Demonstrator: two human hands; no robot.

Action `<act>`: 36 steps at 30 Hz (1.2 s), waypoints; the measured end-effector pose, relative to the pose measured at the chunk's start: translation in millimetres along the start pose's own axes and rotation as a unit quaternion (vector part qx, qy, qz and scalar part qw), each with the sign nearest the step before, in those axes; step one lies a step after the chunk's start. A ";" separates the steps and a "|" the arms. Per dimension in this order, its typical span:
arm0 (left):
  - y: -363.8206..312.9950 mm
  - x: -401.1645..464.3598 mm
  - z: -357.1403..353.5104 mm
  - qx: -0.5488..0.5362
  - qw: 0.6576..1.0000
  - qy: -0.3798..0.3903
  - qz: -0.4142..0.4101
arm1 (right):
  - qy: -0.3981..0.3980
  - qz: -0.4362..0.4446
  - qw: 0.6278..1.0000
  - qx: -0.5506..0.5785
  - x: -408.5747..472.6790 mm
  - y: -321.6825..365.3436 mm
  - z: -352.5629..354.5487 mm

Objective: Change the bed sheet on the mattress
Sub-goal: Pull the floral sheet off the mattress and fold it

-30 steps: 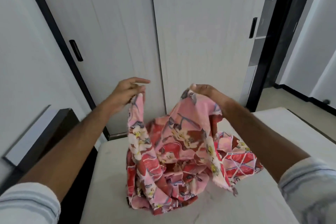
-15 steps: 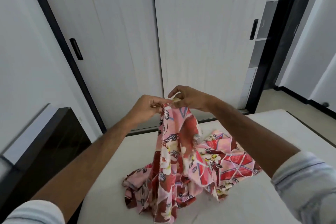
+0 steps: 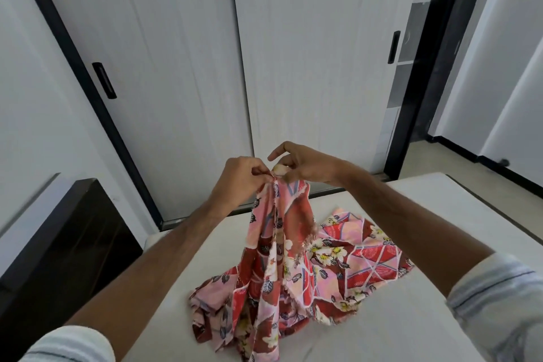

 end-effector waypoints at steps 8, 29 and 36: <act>-2.8 -0.4 -17.3 0.016 0.999 -0.002 -0.049 | 0.001 0.002 0.993 0.117 -15.1 -20.2 7.2; 18.1 -2.7 -7.1 -0.083 0.993 -0.088 0.003 | -0.187 0.167 0.847 0.469 -32.1 -47.9 32.7; 25.3 -14.2 -0.3 -0.088 0.987 -0.132 -0.028 | -0.148 0.137 0.911 0.360 -18.9 -11.4 44.0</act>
Point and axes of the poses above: each hand's wrist, its own x-axis towards the middle knuckle, its own z-axis out of the back of the hand, y = z × x, the point moved 3 cm from there along x, towards the middle knuckle, and after that the axes turned 13 degrees about x, right-handed, at the moved point
